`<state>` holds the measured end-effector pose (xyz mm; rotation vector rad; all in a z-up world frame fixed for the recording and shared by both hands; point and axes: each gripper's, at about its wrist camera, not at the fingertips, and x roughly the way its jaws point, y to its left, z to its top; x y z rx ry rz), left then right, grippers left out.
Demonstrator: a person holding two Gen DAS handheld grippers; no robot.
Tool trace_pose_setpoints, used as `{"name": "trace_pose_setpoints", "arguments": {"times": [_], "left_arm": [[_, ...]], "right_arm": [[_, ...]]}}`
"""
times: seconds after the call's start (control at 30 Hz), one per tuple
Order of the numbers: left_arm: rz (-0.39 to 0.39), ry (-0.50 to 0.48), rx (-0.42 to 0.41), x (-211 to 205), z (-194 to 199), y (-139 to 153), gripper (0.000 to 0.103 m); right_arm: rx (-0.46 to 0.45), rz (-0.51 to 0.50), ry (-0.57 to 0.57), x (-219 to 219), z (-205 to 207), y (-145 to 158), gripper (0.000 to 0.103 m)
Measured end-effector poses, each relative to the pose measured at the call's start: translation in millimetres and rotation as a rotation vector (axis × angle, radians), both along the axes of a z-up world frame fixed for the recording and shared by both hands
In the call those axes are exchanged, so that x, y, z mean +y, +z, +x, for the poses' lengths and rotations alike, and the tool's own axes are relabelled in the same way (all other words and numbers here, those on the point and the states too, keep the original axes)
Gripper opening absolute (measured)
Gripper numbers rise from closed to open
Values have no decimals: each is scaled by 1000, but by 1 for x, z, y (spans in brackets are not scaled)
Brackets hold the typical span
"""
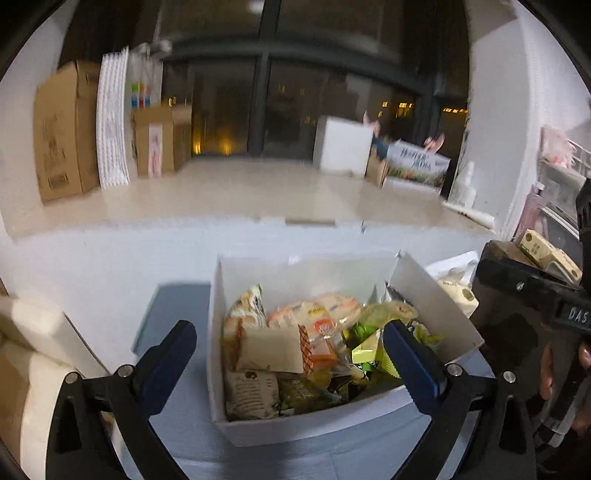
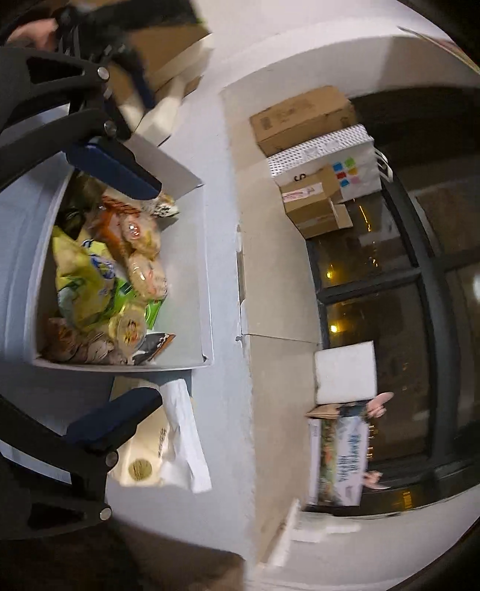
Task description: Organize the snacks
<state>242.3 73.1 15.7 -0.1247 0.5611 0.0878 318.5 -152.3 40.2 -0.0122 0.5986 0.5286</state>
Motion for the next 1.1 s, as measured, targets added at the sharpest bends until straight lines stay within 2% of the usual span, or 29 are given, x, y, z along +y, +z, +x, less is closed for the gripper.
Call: {"name": "trace_pose_setpoints", "arguments": {"times": [0.03, 0.13, 0.2, 0.27, 0.33, 0.4, 0.47, 0.67, 0.77, 0.93, 1.0, 1.1], "left_arm": [[24, 26, -18, -2, -8, 3, 103], [60, 95, 1, -6, -24, 8, 103], [62, 98, -7, -8, -39, 11, 103], [43, 84, 0, -10, -52, 13, 103], [25, 79, 16, -14, -70, 16, 103], [34, 67, 16, -20, -91, 20, 103], [49, 58, 8, -27, -110, 23, 103], [99, 65, -11, -46, -169, 35, 103], [128, 93, -7, -53, -191, 33, 103], [18, 73, 30, -52, -213, 18, 103], [23, 72, 36, -57, -218, 16, 103], [33, 62, 27, -63, -222, 19, 103]], "right_arm": [[-24, -10, 0, 0, -7, 2, 103], [-118, -98, 2, 6, -39, 12, 103], [-152, -122, -15, 6, -58, 18, 103], [-153, -103, 2, 5, -78, 22, 103], [-153, -132, 22, 8, -99, 24, 103], [-185, -159, 31, 10, -121, 25, 103], [-208, -144, 44, 8, -148, 26, 103], [-89, -86, 64, -2, -193, 15, 103], [-71, -40, 34, -16, -212, 12, 103], [-11, 21, 12, -38, -242, 3, 103], [21, 32, 10, -44, -246, 0, 103], [2, 23, -7, -48, -252, 4, 103]]}}
